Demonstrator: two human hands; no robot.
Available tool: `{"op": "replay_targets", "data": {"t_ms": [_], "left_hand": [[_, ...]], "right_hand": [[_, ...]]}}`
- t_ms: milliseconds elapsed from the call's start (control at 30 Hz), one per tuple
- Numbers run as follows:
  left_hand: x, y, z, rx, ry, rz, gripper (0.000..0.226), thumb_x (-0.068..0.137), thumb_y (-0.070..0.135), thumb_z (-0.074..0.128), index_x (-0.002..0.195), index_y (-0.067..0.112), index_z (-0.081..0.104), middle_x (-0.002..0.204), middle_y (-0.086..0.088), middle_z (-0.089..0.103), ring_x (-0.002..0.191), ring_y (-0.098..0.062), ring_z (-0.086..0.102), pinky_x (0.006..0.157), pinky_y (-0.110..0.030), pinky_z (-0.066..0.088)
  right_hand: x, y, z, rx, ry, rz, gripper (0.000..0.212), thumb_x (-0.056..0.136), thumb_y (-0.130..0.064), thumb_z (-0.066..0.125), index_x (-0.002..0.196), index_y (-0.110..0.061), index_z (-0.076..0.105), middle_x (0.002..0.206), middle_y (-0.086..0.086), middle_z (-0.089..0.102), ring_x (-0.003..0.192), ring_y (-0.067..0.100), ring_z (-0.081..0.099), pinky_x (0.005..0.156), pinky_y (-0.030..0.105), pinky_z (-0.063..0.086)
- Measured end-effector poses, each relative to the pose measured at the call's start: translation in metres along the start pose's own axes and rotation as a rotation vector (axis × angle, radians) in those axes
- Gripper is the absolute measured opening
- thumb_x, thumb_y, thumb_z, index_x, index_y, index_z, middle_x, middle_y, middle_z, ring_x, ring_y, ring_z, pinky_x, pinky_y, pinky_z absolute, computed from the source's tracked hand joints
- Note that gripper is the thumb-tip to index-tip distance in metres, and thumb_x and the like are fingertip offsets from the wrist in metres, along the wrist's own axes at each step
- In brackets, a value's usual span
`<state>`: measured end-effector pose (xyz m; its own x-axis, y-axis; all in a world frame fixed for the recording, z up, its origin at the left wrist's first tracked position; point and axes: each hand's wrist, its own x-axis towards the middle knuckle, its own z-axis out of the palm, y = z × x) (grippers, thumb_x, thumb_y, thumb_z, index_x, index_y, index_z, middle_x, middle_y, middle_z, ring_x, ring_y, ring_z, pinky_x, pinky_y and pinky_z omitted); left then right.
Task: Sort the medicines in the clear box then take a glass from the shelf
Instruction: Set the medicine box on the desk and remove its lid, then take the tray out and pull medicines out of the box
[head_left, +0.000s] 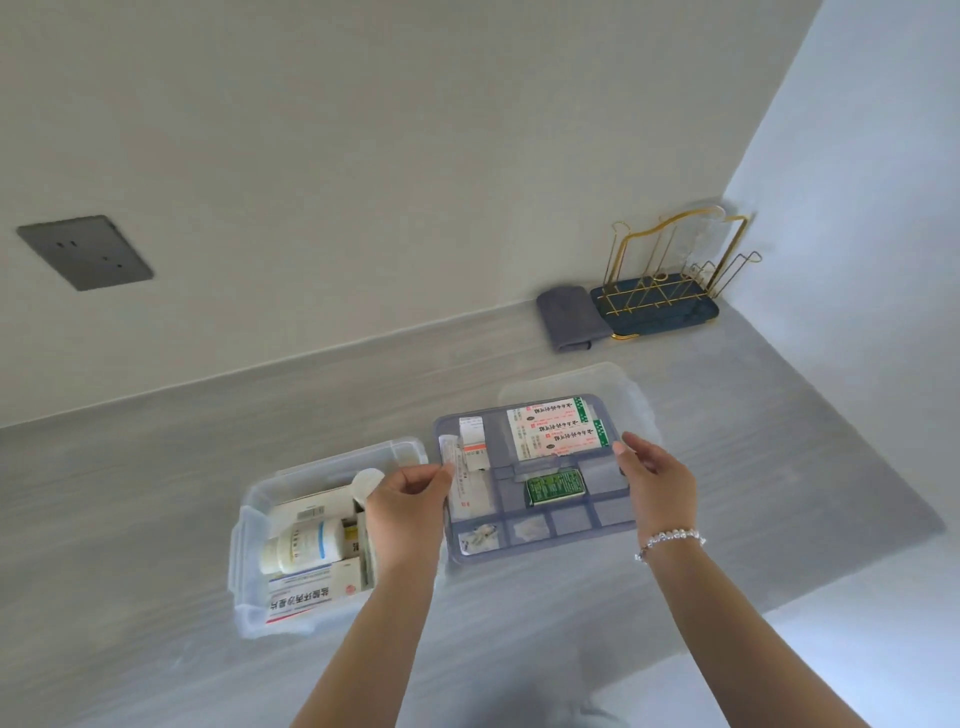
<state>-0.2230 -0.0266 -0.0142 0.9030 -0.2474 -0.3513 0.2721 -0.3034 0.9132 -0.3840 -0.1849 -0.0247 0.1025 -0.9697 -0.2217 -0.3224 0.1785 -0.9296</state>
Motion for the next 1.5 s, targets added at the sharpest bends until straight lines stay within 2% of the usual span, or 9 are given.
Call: {"op": "replay_targets", "data": {"t_ms": [233, 333, 500, 733, 1167, 1267, 1333, 1433, 1500], "left_hand": [[-0.026, -0.044, 0.081, 0.001, -0.115, -0.171, 0.023, 0.069, 0.015, 0.081, 0.081, 0.019, 0.063, 0.076, 0.0, 0.071, 0.067, -0.017, 0.067, 0.07, -0.033, 0.056], [-0.03, -0.065, 0.095, -0.03, -0.115, -0.307, 0.029, 0.069, 0.01, 0.08, 0.092, 0.012, 0.063, 0.08, -0.005, 0.071, 0.071, -0.02, 0.067, 0.072, -0.033, 0.056], [-0.035, -0.091, 0.101, -0.005, -0.133, -0.4, 0.018, 0.074, 0.004, 0.075, 0.092, 0.004, 0.07, 0.078, -0.008, 0.071, 0.067, -0.018, 0.065, 0.069, -0.03, 0.055], [-0.033, -0.102, 0.103, 0.0, -0.056, -0.455, 0.017, 0.075, 0.005, 0.075, 0.09, 0.008, 0.07, 0.08, -0.008, 0.071, 0.069, -0.019, 0.065, 0.078, -0.035, 0.057], [-0.017, -0.096, 0.098, 0.083, -0.024, -0.402, 0.027, 0.079, 0.018, 0.073, 0.102, 0.005, 0.069, 0.086, -0.005, 0.072, 0.083, -0.022, 0.068, 0.082, -0.037, 0.057], [-0.03, -0.088, 0.094, 0.266, -0.012, -0.279, 0.037, 0.081, 0.031, 0.069, 0.11, 0.011, 0.061, 0.099, 0.001, 0.064, 0.096, -0.021, 0.061, 0.089, -0.036, 0.051], [-0.04, -0.078, 0.09, 0.275, -0.022, -0.177, 0.034, 0.083, 0.032, 0.066, 0.112, 0.015, 0.059, 0.099, 0.006, 0.06, 0.093, -0.014, 0.057, 0.081, -0.027, 0.045], [-0.051, -0.058, 0.078, 0.206, -0.068, -0.042, 0.014, 0.088, 0.027, 0.057, 0.099, 0.022, 0.063, 0.093, 0.009, 0.067, 0.084, -0.005, 0.06, 0.069, -0.018, 0.043], [-0.056, -0.043, 0.063, 0.136, -0.096, 0.034, 0.012, 0.09, 0.023, 0.053, 0.092, 0.021, 0.065, 0.086, 0.008, 0.069, 0.082, -0.011, 0.065, 0.072, -0.025, 0.05]], "right_hand": [[0.055, 0.045, -0.067, -0.128, -0.04, 0.113, 0.023, 0.085, -0.018, 0.06, 0.105, -0.012, 0.07, 0.083, 0.002, 0.068, 0.065, 0.002, 0.053, 0.066, 0.024, 0.042], [0.071, 0.07, -0.077, -0.173, -0.09, 0.191, 0.023, 0.084, -0.016, 0.06, 0.104, -0.011, 0.07, 0.071, -0.003, 0.062, 0.061, 0.008, 0.051, 0.063, 0.026, 0.042], [0.084, 0.101, -0.08, -0.23, -0.183, 0.263, 0.023, 0.081, -0.015, 0.063, 0.102, -0.011, 0.071, 0.096, 0.007, 0.071, 0.084, 0.02, 0.06, 0.078, 0.031, 0.048], [0.092, 0.123, -0.071, -0.227, -0.223, 0.337, 0.019, 0.076, -0.016, 0.069, 0.095, -0.016, 0.073, 0.097, 0.005, 0.073, 0.085, 0.019, 0.062, 0.083, 0.033, 0.051], [0.092, 0.106, -0.049, -0.219, -0.249, 0.282, 0.031, 0.08, -0.017, 0.066, 0.11, -0.01, 0.068, 0.111, 0.005, 0.069, 0.097, 0.017, 0.06, 0.088, 0.026, 0.045], [0.081, 0.093, -0.048, -0.313, -0.252, 0.164, 0.021, 0.083, -0.02, 0.061, 0.101, -0.015, 0.07, 0.103, 0.003, 0.068, 0.099, 0.022, 0.06, 0.077, 0.021, 0.044], [0.069, 0.08, -0.044, -0.358, -0.266, 0.072, 0.018, 0.084, -0.021, 0.059, 0.098, -0.017, 0.07, 0.103, 0.004, 0.069, 0.093, 0.02, 0.06, 0.066, 0.019, 0.042], [0.047, 0.061, -0.033, -0.264, -0.302, 0.031, 0.026, 0.084, -0.021, 0.063, 0.109, -0.015, 0.068, 0.113, 0.004, 0.068, 0.1, 0.018, 0.06, 0.08, 0.022, 0.042], [0.027, 0.047, -0.021, -0.14, -0.357, 0.032, 0.022, 0.083, -0.018, 0.065, 0.105, -0.018, 0.069, 0.106, 0.004, 0.07, 0.094, 0.015, 0.062, 0.082, 0.024, 0.044]]}}
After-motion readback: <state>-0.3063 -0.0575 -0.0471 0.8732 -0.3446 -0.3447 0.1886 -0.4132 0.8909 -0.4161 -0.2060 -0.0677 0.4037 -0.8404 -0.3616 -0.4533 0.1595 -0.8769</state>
